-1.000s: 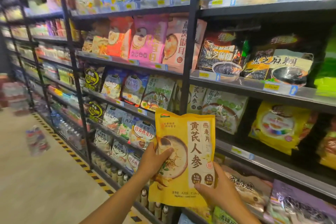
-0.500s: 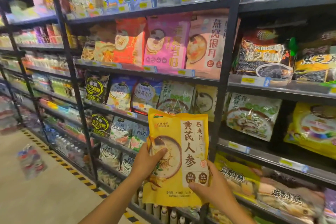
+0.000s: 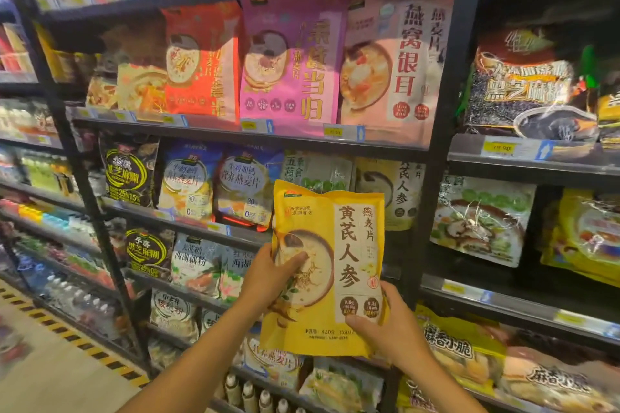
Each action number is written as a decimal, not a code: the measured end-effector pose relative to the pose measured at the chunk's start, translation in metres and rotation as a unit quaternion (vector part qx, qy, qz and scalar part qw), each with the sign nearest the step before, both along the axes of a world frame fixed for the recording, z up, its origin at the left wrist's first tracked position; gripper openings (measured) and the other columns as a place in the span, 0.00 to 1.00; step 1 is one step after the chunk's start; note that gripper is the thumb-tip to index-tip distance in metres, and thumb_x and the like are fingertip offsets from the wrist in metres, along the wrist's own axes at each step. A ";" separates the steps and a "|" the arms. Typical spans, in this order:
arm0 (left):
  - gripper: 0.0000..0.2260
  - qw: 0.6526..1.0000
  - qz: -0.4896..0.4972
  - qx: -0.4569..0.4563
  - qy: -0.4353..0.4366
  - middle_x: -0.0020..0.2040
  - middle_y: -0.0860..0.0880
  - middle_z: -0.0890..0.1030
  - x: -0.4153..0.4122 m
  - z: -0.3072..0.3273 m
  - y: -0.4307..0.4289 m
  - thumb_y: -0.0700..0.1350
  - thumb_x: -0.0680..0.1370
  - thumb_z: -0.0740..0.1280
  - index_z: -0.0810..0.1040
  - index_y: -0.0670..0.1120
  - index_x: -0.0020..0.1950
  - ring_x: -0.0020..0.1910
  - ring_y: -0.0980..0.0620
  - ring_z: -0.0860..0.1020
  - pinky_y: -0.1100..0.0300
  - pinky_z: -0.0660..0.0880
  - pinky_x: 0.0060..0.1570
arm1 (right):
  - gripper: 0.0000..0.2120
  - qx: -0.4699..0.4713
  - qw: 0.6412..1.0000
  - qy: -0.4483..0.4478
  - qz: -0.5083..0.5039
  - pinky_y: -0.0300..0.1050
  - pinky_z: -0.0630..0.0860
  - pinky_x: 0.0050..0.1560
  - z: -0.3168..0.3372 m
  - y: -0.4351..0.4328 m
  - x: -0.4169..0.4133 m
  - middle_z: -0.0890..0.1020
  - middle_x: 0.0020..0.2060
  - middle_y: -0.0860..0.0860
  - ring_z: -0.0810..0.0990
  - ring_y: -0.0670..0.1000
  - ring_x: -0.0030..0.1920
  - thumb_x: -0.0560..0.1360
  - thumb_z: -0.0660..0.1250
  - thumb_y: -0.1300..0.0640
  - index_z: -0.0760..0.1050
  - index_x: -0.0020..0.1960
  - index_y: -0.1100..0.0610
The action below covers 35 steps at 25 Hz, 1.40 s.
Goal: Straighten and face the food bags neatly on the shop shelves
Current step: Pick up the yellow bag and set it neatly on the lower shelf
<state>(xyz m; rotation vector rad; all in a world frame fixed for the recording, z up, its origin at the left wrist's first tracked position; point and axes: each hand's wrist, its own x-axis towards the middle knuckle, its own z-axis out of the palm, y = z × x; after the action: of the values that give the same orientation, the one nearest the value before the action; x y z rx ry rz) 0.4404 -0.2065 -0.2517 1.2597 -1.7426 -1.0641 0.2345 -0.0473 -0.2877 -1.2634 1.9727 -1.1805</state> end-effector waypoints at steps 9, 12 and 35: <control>0.46 0.998 -0.055 -0.026 0.021 0.60 0.49 0.82 -0.069 0.006 -0.105 0.80 0.60 0.68 0.75 0.49 0.66 0.59 0.46 0.81 0.44 0.80 0.55 | 0.50 -0.048 0.997 -0.003 -0.054 0.50 0.80 0.62 0.006 -0.076 -0.027 0.76 0.66 0.38 0.77 0.38 0.62 0.59 0.78 0.26 0.62 0.75 0.34; 0.42 0.995 -0.098 -0.032 0.009 0.58 0.43 0.79 -0.092 0.015 -0.129 0.76 0.65 0.68 0.74 0.44 0.64 0.57 0.41 0.79 0.51 0.75 0.45 | 0.54 -0.033 0.995 0.001 -0.093 0.43 0.73 0.59 0.015 -0.088 -0.029 0.70 0.68 0.42 0.70 0.37 0.58 0.60 0.79 0.31 0.56 0.79 0.38; 0.38 0.980 -0.177 0.000 0.087 0.64 0.53 0.74 -0.239 0.003 -0.193 0.61 0.75 0.73 0.62 0.52 0.81 0.59 0.51 0.75 0.56 0.72 0.61 | 0.37 -0.133 0.890 -0.092 -0.426 0.52 0.67 0.72 0.035 -0.194 -0.093 0.64 0.79 0.54 0.66 0.59 0.76 0.80 0.69 0.51 0.54 0.82 0.54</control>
<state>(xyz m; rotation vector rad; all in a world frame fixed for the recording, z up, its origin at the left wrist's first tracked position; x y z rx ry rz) 0.2011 -0.3993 -0.2483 0.8429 -1.8677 -1.3323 0.1415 -0.2409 -0.2524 -0.3030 2.3287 -1.9396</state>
